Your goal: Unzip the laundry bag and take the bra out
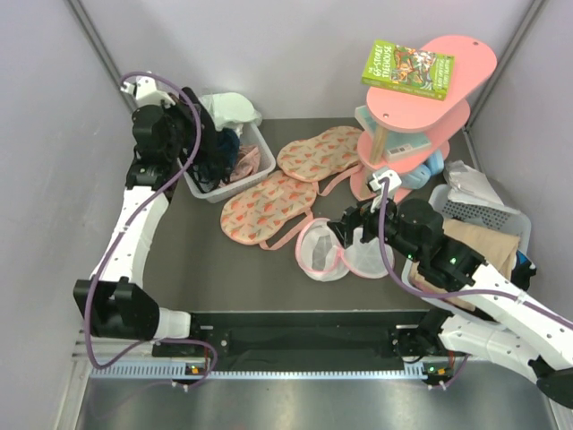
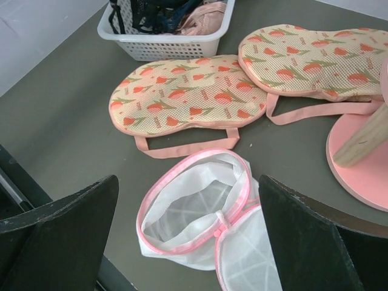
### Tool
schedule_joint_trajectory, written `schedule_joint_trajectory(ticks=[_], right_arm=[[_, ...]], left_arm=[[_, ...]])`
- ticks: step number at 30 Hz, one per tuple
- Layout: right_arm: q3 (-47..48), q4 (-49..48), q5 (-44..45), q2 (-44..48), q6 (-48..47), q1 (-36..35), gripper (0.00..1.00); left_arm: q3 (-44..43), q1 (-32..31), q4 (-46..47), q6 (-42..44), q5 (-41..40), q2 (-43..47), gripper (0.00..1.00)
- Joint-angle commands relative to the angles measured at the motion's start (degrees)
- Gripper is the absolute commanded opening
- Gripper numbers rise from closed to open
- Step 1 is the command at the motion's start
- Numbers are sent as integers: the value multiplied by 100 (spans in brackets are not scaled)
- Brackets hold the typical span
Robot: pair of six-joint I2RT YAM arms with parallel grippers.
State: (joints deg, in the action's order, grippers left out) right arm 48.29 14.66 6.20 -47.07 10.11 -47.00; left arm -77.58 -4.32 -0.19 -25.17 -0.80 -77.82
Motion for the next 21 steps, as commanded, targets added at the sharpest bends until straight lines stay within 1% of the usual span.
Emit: schedule_joint_trajectory(ticks=[1, 6, 11, 14, 19, 21], right_arm=[[31, -68, 13, 58, 35, 7, 98], [22, 20, 22, 75, 53, 7, 97], [5, 72, 48, 102, 70, 7, 98], [31, 64, 31, 40, 79, 7, 97], [66, 20, -75, -92, 79, -2, 97], [66, 11, -101, -127, 79, 7, 97]], left_arm=[[156, 62, 704, 38, 255, -241, 0], [68, 80, 976, 266, 335, -786, 0], [50, 89, 1135, 513, 133, -1130, 0], [208, 89, 1319, 627, 124, -1305, 0], [735, 89, 1705, 680, 220, -1604, 0], [867, 89, 1697, 697, 299, -1718, 0]])
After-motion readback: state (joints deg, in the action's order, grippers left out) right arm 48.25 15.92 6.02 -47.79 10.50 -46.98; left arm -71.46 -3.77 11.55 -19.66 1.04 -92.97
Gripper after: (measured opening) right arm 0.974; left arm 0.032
